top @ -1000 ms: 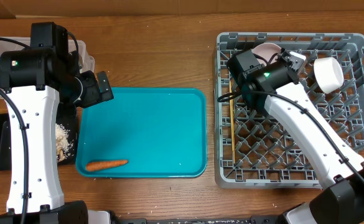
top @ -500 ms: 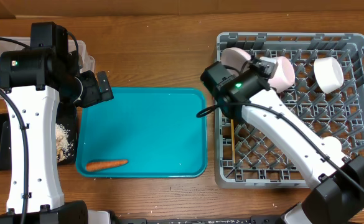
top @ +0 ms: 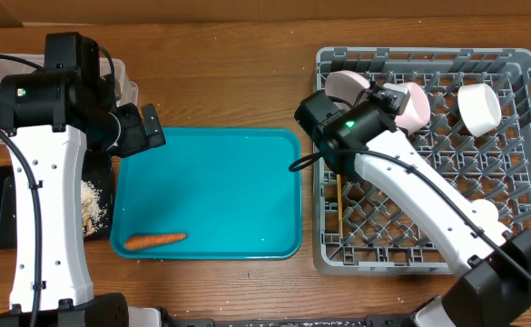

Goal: Sort waste into correct bins and load items into the dishwasher
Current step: 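Lift the plate with the right gripper into the rack's left side, then stand the plate upright in the rack and release it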

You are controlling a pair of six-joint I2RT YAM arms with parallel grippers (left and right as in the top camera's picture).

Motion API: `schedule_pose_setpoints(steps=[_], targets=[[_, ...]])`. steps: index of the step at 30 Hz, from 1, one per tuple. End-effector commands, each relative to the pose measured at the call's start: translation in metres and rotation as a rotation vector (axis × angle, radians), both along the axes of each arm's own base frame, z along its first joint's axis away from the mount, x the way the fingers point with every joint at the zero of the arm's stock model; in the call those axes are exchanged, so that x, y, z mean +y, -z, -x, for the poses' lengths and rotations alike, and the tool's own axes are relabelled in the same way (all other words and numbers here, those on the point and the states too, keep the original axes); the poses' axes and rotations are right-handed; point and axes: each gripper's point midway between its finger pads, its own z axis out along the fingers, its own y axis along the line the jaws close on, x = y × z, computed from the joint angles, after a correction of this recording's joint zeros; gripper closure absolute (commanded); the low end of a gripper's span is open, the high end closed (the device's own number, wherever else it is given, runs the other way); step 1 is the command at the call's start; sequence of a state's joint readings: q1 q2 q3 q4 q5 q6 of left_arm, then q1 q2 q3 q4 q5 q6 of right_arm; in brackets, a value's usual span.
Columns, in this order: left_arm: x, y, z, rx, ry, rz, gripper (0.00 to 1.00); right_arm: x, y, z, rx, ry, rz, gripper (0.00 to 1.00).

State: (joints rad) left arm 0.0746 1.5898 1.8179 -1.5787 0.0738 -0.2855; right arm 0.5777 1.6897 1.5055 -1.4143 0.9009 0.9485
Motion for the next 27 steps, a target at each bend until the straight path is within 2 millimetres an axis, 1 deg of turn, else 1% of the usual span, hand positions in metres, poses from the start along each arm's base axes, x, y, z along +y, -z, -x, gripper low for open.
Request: schedule_pose_setpoints(steps=[1,6,12,18,25,27], targets=[[0.002,0.003,0.0,0.011,0.007,-0.008,0.0,-0.014,-0.037,-0.003,-0.133,0.048,-0.034,0.96],[0.002,0.003,0.0,0.009,0.007,-0.008,0.0,-0.021,-0.036,0.0,-0.132,0.082,-0.039,0.96],[0.002,0.003,0.0,0.01,0.007,-0.008,0.0,-0.016,-0.026,0.0,-0.112,0.086,-0.072,0.96],[0.002,0.003,0.0,0.011,0.01,-0.008,0.0,-0.01,-0.004,-0.002,-0.076,0.095,-0.096,0.96],[0.002,0.003,0.001,0.013,0.011,-0.009,0.0,-0.007,0.022,0.0,-0.021,0.144,-0.1,0.96],[0.002,0.003,0.001,0.013,0.015,-0.01,0.0,-0.008,0.024,0.004,-0.026,0.177,-0.105,0.96]])
